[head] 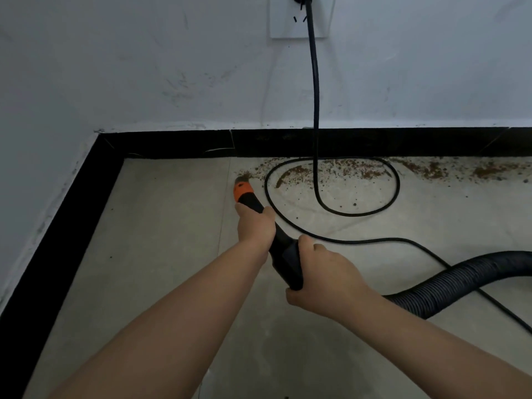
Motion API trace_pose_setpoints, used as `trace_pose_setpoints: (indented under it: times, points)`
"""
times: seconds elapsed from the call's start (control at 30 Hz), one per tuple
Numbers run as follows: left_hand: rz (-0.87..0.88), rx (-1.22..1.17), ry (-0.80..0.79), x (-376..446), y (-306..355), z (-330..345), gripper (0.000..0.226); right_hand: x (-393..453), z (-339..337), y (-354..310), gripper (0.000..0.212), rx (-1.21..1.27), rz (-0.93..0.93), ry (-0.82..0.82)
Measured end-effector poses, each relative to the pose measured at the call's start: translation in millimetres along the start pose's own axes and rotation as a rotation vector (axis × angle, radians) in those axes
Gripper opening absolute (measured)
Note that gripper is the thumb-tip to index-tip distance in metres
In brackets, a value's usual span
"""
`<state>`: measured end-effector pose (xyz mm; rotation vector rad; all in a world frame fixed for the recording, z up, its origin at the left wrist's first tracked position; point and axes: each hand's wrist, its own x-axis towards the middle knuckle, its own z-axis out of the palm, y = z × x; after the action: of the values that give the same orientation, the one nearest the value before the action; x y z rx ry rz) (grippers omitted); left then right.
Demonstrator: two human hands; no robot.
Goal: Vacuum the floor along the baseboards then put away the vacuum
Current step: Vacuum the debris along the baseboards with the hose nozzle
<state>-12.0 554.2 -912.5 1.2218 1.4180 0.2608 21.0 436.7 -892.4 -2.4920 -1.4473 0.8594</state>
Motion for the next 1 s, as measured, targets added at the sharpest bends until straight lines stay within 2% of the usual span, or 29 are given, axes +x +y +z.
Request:
trace_pose_setpoints:
  times: [0.33,0.73,1.0]
  points:
    - [0.061,0.035,0.009,25,6,-1,0.065,27,8,-1,0.054,0.036,0.022,0.017]
    - [0.046,-0.086,0.103,47,9,-8,0.067,57,2,-6,0.057,0.004,-0.018,-0.040]
    - [0.078,-0.023,-0.002,45,15,10,0.066,49,-2,6,0.057,0.053,0.038,-0.006]
